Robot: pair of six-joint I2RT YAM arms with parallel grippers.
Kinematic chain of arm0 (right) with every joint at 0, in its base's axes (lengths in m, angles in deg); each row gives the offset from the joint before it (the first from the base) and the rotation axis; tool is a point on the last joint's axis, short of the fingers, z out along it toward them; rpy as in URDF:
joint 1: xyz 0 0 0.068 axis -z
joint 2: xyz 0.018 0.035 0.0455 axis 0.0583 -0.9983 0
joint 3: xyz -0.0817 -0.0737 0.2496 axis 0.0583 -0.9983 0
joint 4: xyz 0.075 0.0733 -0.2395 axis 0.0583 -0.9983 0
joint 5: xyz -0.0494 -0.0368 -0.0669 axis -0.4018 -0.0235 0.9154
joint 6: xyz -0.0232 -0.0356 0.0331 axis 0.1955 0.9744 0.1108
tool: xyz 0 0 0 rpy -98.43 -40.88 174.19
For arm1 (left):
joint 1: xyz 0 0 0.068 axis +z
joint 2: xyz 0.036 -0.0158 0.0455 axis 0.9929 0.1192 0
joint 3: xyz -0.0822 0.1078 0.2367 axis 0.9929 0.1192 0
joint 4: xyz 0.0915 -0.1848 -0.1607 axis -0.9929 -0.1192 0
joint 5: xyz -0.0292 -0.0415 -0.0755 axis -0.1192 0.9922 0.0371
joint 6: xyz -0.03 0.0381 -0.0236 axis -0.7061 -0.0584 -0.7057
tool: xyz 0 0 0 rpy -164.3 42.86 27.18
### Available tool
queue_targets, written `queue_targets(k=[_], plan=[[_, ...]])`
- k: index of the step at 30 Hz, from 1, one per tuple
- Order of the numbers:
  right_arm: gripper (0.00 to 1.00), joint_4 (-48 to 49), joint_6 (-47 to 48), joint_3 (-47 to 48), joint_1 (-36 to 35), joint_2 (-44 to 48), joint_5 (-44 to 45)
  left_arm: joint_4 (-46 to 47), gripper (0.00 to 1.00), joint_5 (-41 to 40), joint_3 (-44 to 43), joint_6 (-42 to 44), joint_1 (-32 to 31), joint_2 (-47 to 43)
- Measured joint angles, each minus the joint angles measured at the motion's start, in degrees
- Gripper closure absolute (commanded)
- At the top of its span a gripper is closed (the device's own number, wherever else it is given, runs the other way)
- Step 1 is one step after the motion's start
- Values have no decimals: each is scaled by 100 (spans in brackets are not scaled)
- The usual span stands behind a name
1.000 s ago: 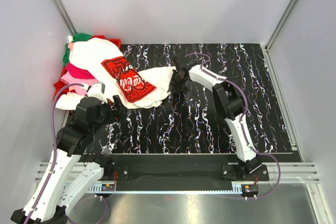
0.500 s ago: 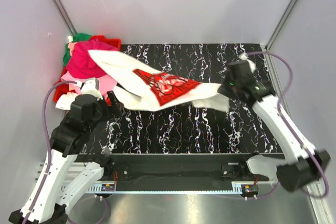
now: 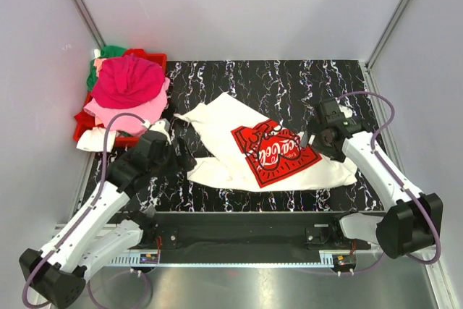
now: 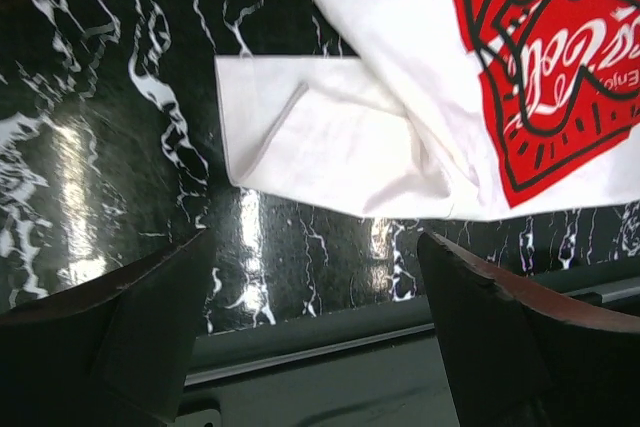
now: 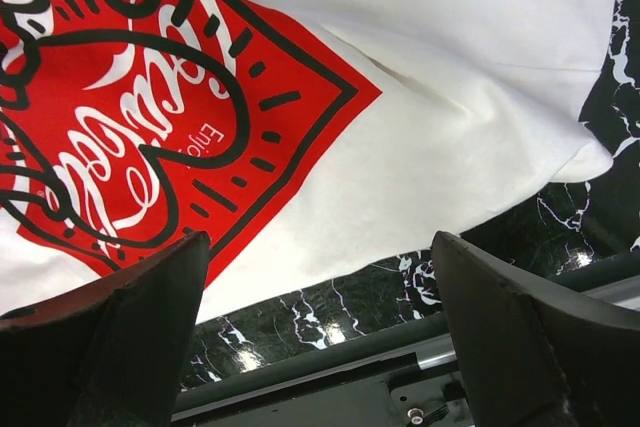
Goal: Fold and stack the t-shirts
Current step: Move the tshirt to the center of the board, then flatten the tshirt out
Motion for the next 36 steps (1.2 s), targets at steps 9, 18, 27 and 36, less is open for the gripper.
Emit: queue_targets(k=[9, 18, 27, 36], plan=[[0, 146, 28, -236, 595, 101, -461, 603, 4, 282, 1270, -841, -601, 564], [0, 269, 90, -387, 664, 417, -964, 1805, 12, 358, 1847, -1193, -627, 1381], [0, 437, 94, -798, 664, 1088, -1882, 3038, 100, 225, 1755, -1250, -627, 2389], [0, 63, 109, -503, 664, 1305, -1700, 1856, 100, 144, -39, -1388, -1600, 2573]])
